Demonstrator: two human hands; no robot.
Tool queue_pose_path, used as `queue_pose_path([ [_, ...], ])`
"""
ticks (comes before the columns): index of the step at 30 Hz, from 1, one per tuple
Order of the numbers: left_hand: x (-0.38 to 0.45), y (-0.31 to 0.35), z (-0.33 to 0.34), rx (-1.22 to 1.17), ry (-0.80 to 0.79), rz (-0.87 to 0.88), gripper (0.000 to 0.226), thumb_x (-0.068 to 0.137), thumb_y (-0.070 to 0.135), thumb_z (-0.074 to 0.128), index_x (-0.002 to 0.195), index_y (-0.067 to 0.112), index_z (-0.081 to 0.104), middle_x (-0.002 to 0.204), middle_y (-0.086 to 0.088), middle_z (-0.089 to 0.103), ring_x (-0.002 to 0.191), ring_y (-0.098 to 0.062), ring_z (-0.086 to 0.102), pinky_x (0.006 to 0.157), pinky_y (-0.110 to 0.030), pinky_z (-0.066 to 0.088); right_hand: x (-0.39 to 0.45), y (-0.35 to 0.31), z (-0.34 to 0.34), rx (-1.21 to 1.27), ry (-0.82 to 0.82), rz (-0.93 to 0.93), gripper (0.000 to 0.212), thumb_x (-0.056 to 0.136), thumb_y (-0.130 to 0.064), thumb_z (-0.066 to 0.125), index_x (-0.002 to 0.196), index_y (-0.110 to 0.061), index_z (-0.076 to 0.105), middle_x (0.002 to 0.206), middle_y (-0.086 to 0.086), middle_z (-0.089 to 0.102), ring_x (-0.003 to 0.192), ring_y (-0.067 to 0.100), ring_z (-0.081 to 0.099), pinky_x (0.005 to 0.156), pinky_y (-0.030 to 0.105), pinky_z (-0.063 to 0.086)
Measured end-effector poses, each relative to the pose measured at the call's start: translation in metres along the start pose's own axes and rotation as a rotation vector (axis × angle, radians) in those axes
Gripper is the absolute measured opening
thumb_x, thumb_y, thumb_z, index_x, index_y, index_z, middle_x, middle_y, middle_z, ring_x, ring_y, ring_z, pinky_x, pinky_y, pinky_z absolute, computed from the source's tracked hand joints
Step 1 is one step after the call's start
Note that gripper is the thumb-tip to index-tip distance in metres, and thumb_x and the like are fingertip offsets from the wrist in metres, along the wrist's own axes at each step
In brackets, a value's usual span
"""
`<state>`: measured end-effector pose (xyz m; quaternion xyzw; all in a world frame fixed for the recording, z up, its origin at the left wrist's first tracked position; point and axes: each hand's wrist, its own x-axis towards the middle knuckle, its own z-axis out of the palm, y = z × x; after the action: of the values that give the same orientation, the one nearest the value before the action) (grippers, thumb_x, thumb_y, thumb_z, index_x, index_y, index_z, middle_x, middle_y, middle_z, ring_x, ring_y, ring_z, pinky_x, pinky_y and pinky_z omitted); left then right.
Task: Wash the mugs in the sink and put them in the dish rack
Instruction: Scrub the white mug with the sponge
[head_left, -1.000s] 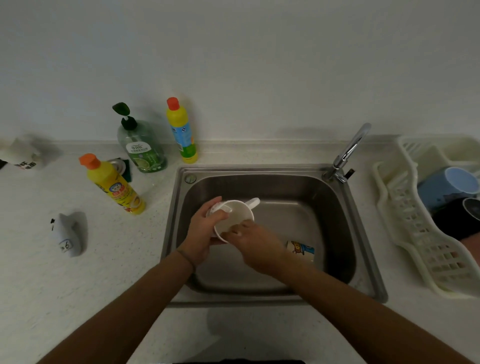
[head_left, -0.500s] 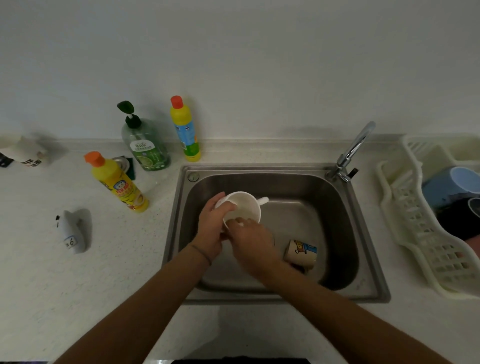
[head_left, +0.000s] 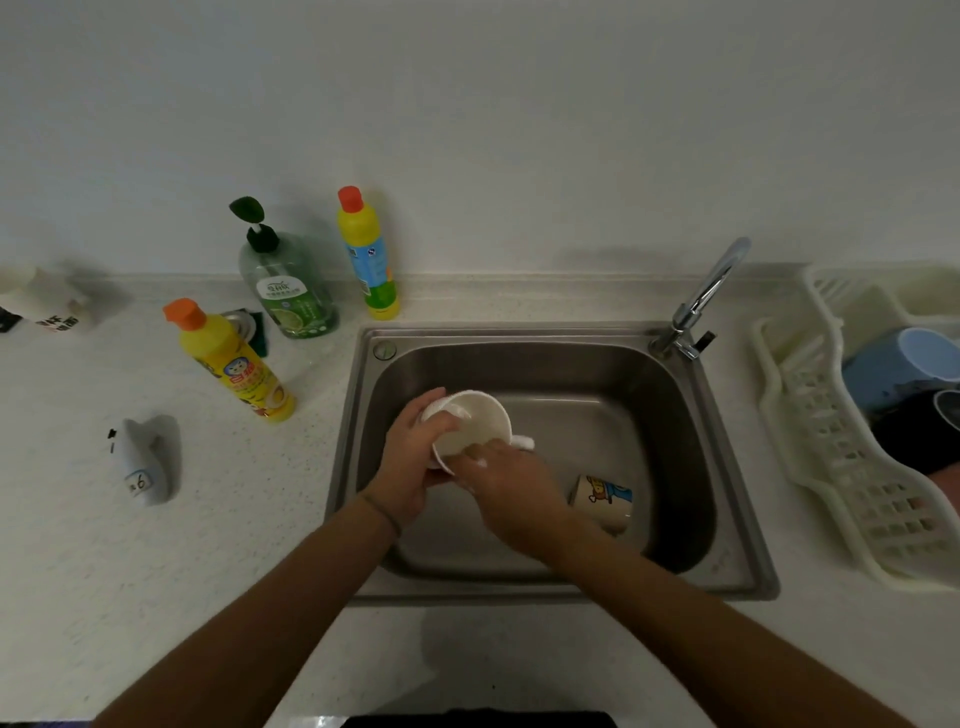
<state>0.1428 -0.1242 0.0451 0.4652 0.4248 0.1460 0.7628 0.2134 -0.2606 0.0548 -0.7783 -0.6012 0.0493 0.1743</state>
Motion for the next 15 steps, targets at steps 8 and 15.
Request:
queue_pose_path([
  [8, -0.003, 0.015, -0.006, 0.174, -0.063, 0.011, 0.043, 0.086, 0.012, 0.069, 0.122, 0.035, 0.071, 0.127, -0.011, 0.063, 0.111, -0.036, 0.063, 0.067, -0.039, 0.058, -0.002, -0.015, 0.007, 0.047, -0.017, 0.055, 0.038, 0.097, -0.015, 0.056, 0.134, -0.022, 0.055, 0.12, 0.004, 0.067, 0.104, 0.025, 0.064, 0.076, 0.043, 0.059],
  [15, -0.01, 0.011, -0.005, 0.115, -0.125, -0.15, 0.036, 0.088, 0.031, 0.065, 0.124, 0.026, 0.065, 0.123, -0.014, 0.064, 0.102, -0.029, 0.064, 0.061, -0.039, 0.057, 0.005, -0.019, -0.001, -0.024, -0.042, 0.032, 0.032, 0.087, -0.01, 0.063, 0.119, -0.011, 0.065, 0.102, 0.009, 0.071, 0.086, 0.029, 0.068, 0.063, 0.043, 0.057],
])
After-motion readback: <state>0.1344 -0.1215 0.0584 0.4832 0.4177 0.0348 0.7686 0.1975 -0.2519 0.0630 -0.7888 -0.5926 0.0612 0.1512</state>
